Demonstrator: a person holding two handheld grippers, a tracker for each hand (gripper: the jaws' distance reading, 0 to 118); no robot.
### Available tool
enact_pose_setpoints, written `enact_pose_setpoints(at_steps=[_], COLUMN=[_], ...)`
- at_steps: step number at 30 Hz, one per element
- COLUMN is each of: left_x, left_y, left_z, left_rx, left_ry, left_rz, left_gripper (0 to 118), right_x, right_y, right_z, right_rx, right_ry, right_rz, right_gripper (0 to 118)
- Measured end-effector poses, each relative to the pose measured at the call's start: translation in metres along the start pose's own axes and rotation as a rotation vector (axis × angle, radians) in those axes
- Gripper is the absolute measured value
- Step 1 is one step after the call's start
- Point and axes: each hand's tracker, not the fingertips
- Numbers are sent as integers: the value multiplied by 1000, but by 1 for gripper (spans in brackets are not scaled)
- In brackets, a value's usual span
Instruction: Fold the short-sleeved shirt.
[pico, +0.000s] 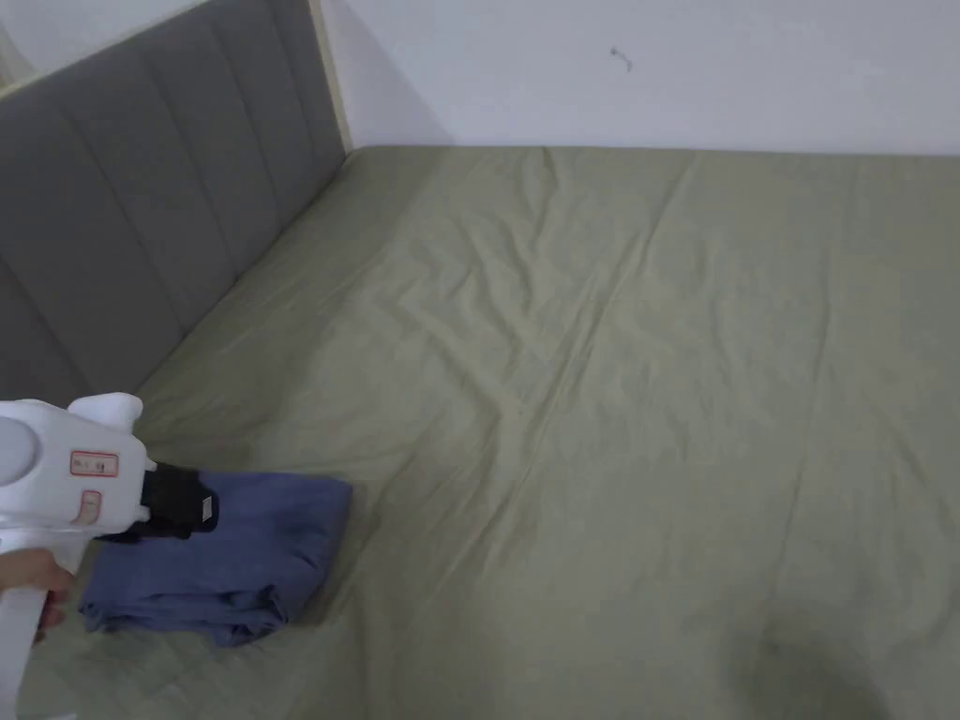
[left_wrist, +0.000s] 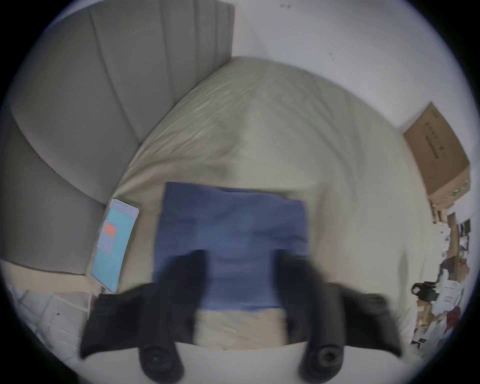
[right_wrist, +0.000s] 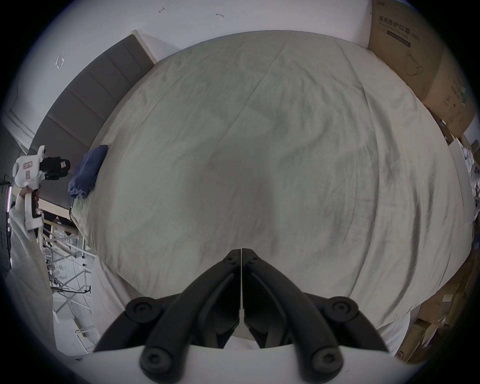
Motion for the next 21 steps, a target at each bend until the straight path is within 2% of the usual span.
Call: enact_pose_setpoints(at_steps=[1,3,6,8,11,17,21], left_x=[12,37,77,102,137,196,233], left_y=[-9,-32,-69,-91,-121,-163,-180], left_z=[6,23,35,38,44,57,81], left_rx=[24,133,154,160,176,276,466], left_ry=[-30,-80,-226,-242,-205,-29,40], left_rz=[16,47,92,99,75,30,-37], left_gripper=[3,1,0,0,0,0,0], right_x=[1,5,11,14,19,16,8], right_y=[-2,-5,-9,-13,-18,-29,-33], right_z=[3,10,20,27,39,60,75], right_rx=[6,24,48,66,102,198,304], right_ry=[2,9,26,23,32,42,42], right_rz=[-4,-9,-26,-32,-49,-62,-20], right_gripper=[0,0,0,0,0,0,0])
